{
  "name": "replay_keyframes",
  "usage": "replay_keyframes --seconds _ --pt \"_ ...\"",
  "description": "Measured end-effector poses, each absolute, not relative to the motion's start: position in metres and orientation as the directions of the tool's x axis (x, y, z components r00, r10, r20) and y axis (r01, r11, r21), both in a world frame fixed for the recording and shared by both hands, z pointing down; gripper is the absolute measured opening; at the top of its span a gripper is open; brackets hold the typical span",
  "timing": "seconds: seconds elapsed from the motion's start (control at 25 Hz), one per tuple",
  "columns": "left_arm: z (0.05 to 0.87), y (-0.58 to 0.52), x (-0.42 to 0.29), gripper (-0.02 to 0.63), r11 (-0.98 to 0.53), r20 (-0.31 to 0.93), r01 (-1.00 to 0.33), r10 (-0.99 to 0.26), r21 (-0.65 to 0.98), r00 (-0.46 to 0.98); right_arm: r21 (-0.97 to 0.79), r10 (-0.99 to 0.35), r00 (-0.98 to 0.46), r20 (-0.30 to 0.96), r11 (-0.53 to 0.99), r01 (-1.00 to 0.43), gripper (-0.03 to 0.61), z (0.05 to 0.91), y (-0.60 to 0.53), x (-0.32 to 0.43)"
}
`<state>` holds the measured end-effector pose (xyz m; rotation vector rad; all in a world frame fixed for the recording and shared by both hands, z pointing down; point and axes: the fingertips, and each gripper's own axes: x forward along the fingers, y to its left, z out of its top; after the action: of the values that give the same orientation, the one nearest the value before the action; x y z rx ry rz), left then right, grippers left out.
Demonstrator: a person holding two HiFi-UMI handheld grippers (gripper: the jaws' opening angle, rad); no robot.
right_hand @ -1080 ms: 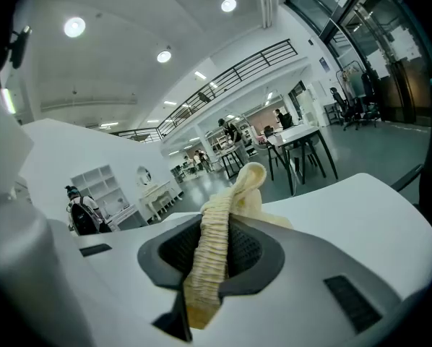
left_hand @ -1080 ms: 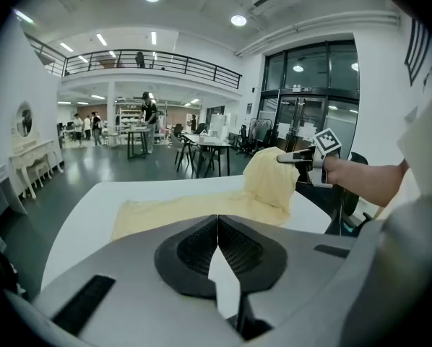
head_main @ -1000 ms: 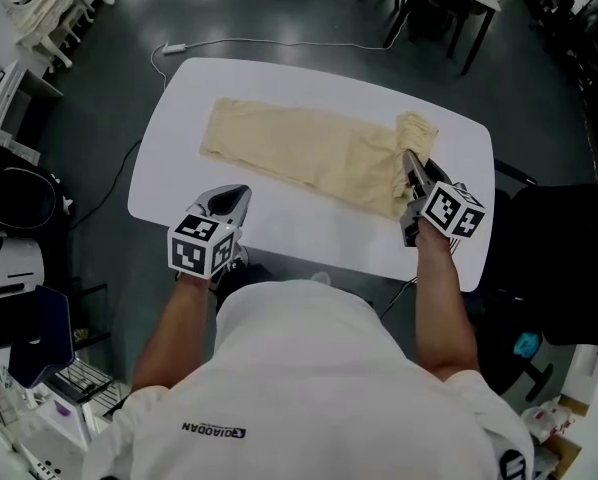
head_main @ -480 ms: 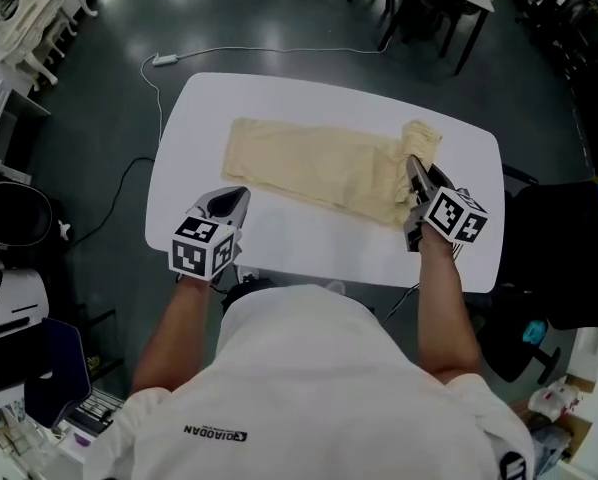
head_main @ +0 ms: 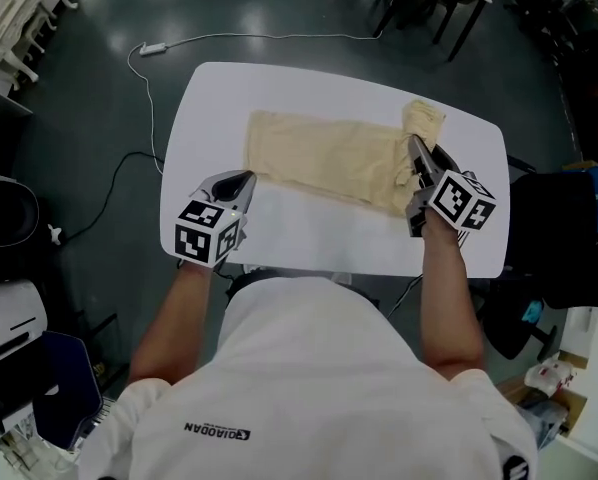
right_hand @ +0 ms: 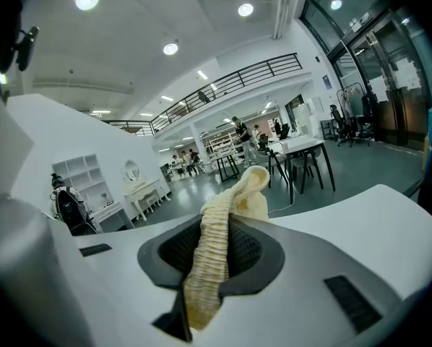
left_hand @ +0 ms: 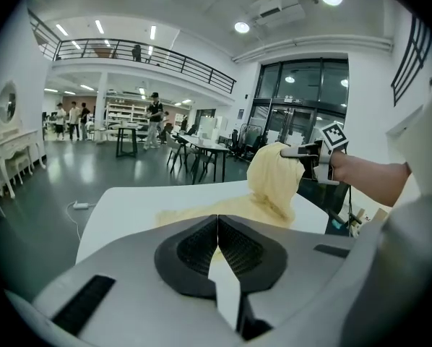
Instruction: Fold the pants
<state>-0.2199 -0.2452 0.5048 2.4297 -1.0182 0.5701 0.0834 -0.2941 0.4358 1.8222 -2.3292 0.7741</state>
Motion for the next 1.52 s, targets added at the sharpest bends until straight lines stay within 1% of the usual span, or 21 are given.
replay_keyframes --seconds 0.44,0.76,1.0,1.28,1.52 --pt "0.521 -0.254 -0.294 0.028 -0.636 0.524 -0.725 -0.537 0.263 0.661 -0.311 -0.861 -0.305 0.407 0.183 -0.933 0.089 0.446 -0.313 -0.023" --pt "0.534 -0.251 -0.325 0.028 -0.626 0.525 -0.725 -0.530 0.288 0.666 -0.260 -0.829 -0.324 0.456 0.224 -0.939 0.089 0.462 -0.327 -0.086" --pt "0.537 -0.253 -0.346 0.028 -0.605 0.517 -0.740 -0.550 0.295 0.656 -0.233 -0.799 -0.348 0.491 0.264 -0.936 0.089 0.476 -0.337 -0.126" --pt "0.542 -0.252 -0.370 0.028 -0.568 0.512 -0.762 -0.575 0.311 0.638 -0.219 -0.755 -0.351 0.553 0.275 -0.936 0.091 0.515 -0.359 -0.168" --pt "0.552 -0.254 -0.392 0.028 -0.534 0.532 -0.785 -0.586 0.313 0.611 -0.190 -0.693 -0.337 0.638 0.282 -0.940 0.094 0.563 -0.370 -0.197"
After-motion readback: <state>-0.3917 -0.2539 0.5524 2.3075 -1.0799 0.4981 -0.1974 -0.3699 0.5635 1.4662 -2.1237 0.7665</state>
